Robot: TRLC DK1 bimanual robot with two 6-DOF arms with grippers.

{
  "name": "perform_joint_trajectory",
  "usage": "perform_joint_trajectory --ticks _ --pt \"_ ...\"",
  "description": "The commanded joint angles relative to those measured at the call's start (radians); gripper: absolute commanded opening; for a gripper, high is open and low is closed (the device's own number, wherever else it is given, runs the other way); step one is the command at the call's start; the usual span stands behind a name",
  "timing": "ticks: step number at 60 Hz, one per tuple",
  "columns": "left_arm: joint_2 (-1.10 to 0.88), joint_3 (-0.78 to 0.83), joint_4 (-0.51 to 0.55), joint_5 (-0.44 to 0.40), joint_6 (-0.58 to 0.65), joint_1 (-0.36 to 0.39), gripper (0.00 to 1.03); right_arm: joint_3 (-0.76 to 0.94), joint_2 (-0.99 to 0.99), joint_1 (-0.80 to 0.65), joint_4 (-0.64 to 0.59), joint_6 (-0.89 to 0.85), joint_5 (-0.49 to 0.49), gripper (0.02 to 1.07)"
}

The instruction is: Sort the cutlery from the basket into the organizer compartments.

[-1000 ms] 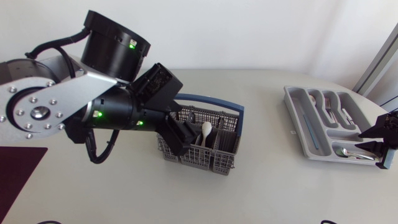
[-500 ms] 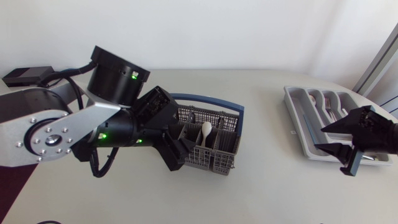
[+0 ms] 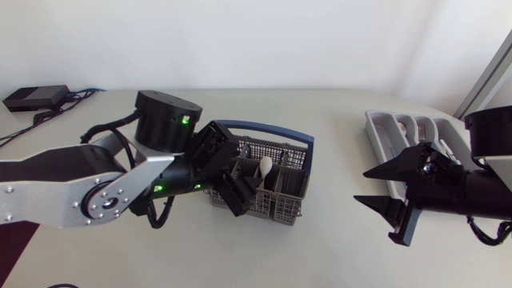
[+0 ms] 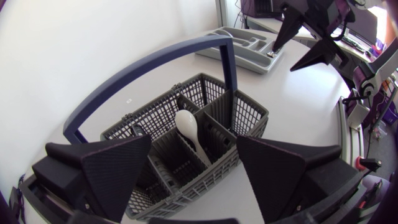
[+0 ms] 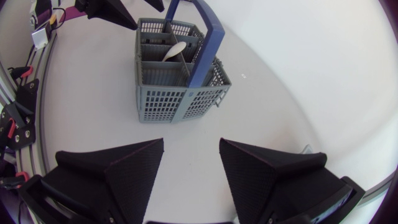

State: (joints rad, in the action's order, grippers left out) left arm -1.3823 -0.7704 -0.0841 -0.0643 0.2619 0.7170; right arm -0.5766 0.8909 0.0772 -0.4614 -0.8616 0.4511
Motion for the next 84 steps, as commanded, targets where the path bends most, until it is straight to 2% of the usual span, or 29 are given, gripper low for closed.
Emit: perform_joint_trajectory --ticks 1,24,35,70,84 --pt "-0.041 0.042 -0.060 0.008 -0.026 -0.005 0.95 0.043 -0.015 0.024 0.023 0.059 -0.008 0.68" --pt "-0.179 0.026 -0.261 0.009 -0.049 -0.002 0.94 0.093 -0.056 0.095 0.061 0.118 -0.006 0.68" --pt "-0.219 0.020 -0.324 0.046 -0.047 0.004 0.94 0.115 -0.058 0.101 0.073 0.118 0.000 0.68" --pt "-0.291 -0.036 -0.352 0.046 -0.032 0.016 0.95 0.147 -0.070 0.101 0.086 0.118 0.009 0.68" --pt "-0.317 -0.069 -0.348 -0.005 -0.035 0.018 0.95 0.149 -0.075 0.111 0.089 0.128 0.011 0.68"
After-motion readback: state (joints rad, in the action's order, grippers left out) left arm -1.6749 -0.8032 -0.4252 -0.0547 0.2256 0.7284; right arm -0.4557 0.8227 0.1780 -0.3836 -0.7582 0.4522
